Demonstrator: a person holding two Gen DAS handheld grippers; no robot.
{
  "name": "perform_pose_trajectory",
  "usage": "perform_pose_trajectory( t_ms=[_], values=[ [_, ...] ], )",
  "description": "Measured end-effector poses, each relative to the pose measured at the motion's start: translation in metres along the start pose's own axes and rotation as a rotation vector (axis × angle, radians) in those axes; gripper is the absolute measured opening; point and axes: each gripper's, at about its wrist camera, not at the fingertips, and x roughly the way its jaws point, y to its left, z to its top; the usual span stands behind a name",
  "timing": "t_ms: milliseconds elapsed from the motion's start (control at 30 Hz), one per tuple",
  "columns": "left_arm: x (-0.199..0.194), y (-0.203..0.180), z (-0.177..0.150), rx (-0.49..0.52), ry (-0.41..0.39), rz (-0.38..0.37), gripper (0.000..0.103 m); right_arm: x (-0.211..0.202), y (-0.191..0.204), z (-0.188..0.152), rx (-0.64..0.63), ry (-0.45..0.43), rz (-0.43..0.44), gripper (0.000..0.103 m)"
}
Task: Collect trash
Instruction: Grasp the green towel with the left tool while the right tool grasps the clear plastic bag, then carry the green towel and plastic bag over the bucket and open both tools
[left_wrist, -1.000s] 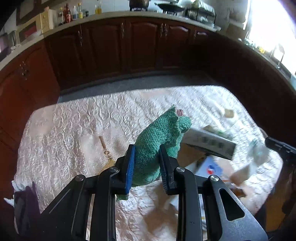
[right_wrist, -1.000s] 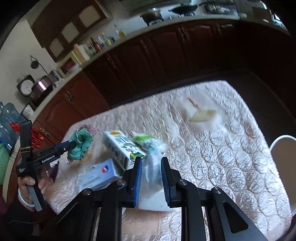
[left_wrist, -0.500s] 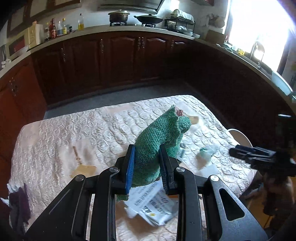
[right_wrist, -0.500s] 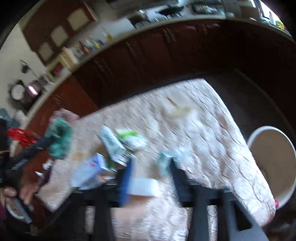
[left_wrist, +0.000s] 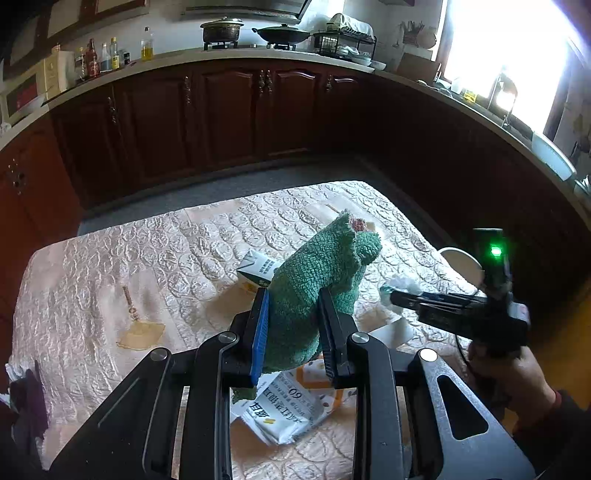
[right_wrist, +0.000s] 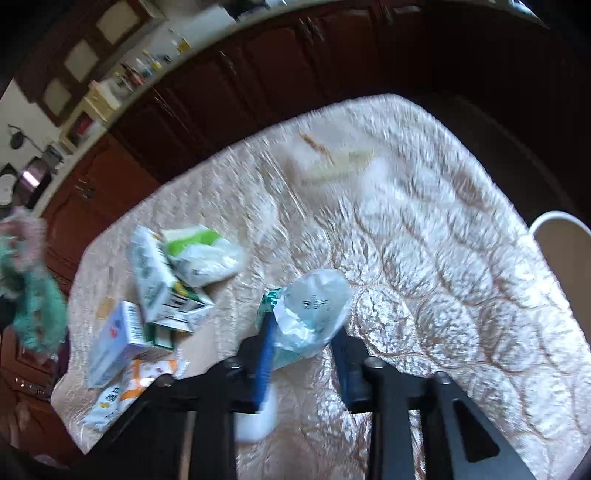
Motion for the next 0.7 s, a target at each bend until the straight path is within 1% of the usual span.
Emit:
perform_pose_trajectory(
  t_ms=[167,233,333,533,700],
  values=[
    [-0.002,-0.013,0.005,-0.005,-0.013,-0.020,0.023,-0.051,0.005,-0.005,-0.033,-0.077,0.050,0.024],
    [-0.003,-0.021,0.009,-0.004,-0.022,-0.028,0.023,-0.078,0.005,-0.008,-0.043,-0.124,0.066,0.024],
    [-0.004,-0.036,0.016,0.000,-0.031,-0.035,0.023,-0.108,0.009,-0.011,-0.050,-0.173,0.071,0.024],
    [-0.004,-0.073,0.026,0.045,-0.047,-0.072,0.023,-0.153,0.001,-0.020,-0.046,-0.238,0.041,0.024],
    [0.000,-0.105,0.035,0.075,-0.050,-0.106,0.023,-0.174,-0.018,-0.027,-0.016,-0.270,0.011,0.024]
  ],
)
